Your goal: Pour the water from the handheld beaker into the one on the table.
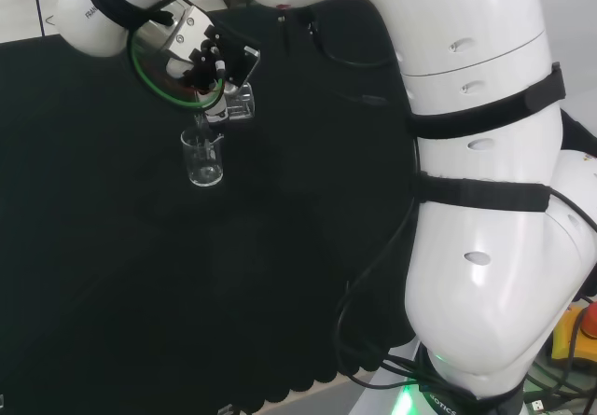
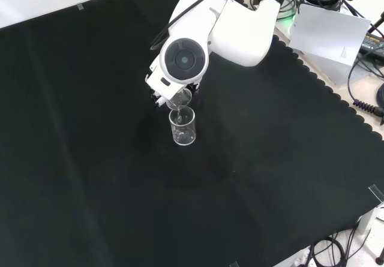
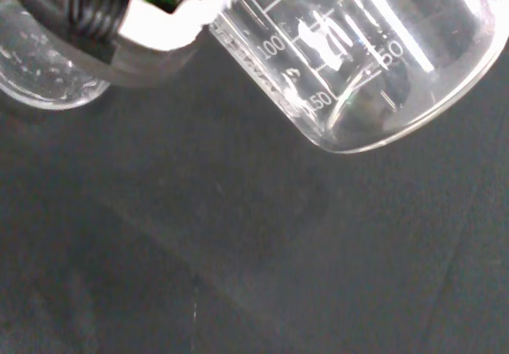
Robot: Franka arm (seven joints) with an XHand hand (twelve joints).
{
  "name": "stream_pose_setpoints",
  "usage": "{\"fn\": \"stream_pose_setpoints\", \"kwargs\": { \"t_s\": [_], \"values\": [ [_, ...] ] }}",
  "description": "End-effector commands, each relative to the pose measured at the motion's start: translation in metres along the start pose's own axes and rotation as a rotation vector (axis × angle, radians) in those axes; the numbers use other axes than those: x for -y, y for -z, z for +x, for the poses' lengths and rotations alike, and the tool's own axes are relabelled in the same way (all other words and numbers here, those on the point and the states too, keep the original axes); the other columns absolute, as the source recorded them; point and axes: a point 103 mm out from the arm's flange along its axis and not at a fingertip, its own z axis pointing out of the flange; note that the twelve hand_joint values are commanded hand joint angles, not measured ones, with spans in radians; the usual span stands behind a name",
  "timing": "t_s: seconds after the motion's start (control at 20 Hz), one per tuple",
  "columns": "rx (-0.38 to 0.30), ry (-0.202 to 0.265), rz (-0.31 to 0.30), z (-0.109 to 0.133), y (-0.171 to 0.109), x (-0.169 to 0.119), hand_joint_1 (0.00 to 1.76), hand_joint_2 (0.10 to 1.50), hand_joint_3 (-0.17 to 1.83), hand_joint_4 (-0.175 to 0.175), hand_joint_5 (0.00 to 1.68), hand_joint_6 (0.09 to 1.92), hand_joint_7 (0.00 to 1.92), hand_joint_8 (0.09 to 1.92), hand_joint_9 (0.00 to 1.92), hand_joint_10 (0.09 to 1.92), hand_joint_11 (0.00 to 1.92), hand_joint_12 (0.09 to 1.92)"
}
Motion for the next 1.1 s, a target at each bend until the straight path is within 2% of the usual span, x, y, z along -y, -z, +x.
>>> {"fn": "stream_pose_setpoints", "kwargs": {
  "t_s": [0.05, 0.15, 0.35, 0.75, 0.8, 0.95, 1.1],
  "values": [
    [0.040, -0.011, 0.020, 0.014, 0.008, 0.003, 1.28, 1.13, -0.17, -0.175, 1.08, 0.87, 1.13, 0.87, 1.28, 0.82, 1.19, 0.74],
    [0.023, -0.012, 0.020, 0.010, 0.005, 0.003, 1.28, 1.13, -0.17, -0.175, 1.08, 0.87, 1.13, 0.87, 1.28, 0.82, 1.19, 0.74],
    [0.048, -0.036, 0.052, 0.018, 0.014, 0.005, 1.28, 1.13, -0.17, -0.175, 1.08, 0.87, 1.13, 0.87, 1.28, 0.82, 1.19, 0.74],
    [0.067, -0.030, 0.026, -0.001, 0.000, 0.005, 1.28, 1.13, -0.17, -0.175, 1.08, 0.87, 1.13, 0.87, 1.28, 0.82, 1.19, 0.74],
    [0.086, -0.034, 0.035, 0.010, 0.011, 0.006, 1.28, 1.13, -0.17, -0.175, 1.08, 0.87, 1.13, 0.87, 1.28, 0.82, 1.19, 0.74],
    [0.097, -0.042, 0.045, 0.015, 0.015, 0.006, 1.28, 1.14, -0.17, -0.175, 1.08, 0.87, 1.13, 0.87, 1.28, 0.82, 1.19, 0.74],
    [0.074, -0.044, 0.044, 0.017, 0.016, 0.007, 1.28, 1.14, -0.17, -0.175, 1.08, 0.87, 1.13, 0.87, 1.28, 0.82, 1.18, 0.74]
  ]
}}
